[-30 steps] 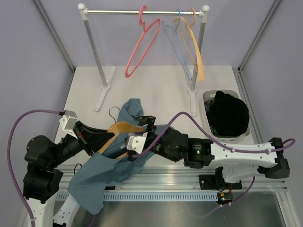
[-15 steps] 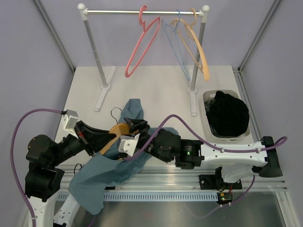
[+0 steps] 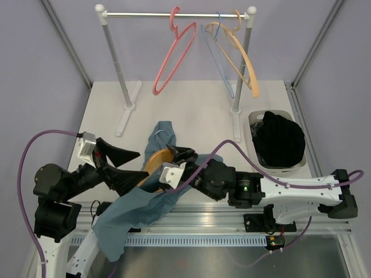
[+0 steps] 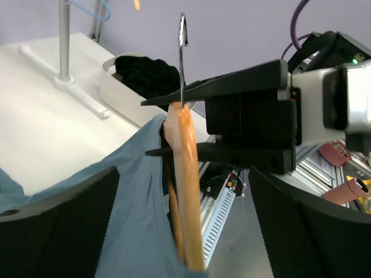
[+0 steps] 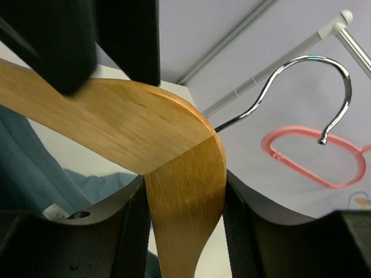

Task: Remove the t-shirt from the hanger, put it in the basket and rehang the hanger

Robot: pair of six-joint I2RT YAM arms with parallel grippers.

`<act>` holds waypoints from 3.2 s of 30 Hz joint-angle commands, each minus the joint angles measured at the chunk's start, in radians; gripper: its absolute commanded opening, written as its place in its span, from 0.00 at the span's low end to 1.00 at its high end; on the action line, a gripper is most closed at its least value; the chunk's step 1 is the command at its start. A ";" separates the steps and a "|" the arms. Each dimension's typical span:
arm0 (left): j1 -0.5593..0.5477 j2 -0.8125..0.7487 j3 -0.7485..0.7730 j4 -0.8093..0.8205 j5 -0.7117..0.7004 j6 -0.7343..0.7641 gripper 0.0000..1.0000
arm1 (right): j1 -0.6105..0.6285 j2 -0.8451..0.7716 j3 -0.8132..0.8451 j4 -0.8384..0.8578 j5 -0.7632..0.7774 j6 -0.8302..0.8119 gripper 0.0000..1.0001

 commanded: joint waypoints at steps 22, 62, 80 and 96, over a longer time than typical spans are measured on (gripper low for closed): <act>0.002 0.007 0.228 0.131 0.203 0.038 0.99 | 0.002 -0.675 -0.054 -0.369 0.483 0.313 0.00; 0.002 0.027 -0.149 0.175 -0.530 -0.011 0.00 | -0.079 -0.667 0.083 -0.229 0.669 0.238 0.00; 0.002 0.047 -0.105 -0.016 -0.737 -0.008 0.00 | -0.079 -0.706 0.116 -0.314 0.710 0.268 0.00; 0.002 0.076 -0.089 -0.082 -0.851 -0.004 0.00 | -0.078 -0.721 0.132 -0.361 0.704 0.304 0.00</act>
